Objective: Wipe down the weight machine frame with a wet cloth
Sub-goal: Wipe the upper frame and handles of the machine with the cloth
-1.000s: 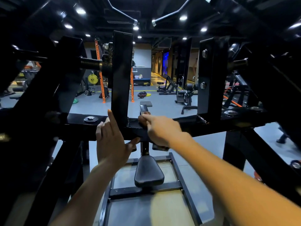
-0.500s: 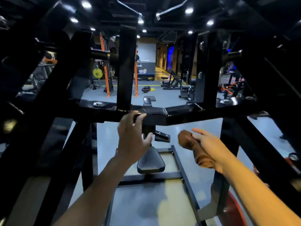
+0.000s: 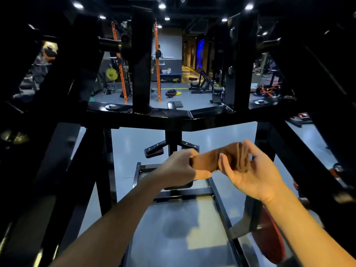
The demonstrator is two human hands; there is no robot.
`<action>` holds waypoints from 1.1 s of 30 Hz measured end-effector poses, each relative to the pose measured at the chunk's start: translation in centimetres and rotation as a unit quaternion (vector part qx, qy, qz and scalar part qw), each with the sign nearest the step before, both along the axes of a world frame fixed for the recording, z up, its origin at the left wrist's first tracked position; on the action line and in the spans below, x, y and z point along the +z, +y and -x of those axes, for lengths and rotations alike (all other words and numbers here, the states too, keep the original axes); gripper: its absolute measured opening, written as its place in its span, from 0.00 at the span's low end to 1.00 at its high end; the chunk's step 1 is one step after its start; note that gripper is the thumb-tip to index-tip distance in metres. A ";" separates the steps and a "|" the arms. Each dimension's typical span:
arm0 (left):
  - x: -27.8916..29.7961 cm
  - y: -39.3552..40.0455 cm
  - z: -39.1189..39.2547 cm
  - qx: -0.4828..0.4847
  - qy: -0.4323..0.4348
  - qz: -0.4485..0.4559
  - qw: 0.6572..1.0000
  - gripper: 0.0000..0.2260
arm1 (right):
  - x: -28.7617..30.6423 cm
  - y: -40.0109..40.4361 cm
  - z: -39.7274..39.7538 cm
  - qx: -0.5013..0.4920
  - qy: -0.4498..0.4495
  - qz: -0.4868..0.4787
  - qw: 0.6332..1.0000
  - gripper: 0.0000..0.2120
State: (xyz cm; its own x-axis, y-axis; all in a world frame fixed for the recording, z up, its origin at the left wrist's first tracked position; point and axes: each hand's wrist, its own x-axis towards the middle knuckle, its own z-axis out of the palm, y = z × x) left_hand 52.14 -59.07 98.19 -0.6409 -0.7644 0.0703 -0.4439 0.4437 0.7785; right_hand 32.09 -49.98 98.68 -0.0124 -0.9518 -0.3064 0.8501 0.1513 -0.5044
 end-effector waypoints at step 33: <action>1.7 -18.4 -5.8 0.545 0.068 0.496 0.673 0.22 | 5.8 -22.7 -12.3 -0.015 0.900 0.149 0.409 0.15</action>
State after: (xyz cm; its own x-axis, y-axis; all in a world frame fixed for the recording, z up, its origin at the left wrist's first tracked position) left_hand 57.95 -77.45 99.84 0.3261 -0.3091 0.8934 -0.8806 0.2444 0.4060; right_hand 44.36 -72.65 104.50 0.0244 -0.9347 0.3546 -0.9400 -0.1422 -0.3103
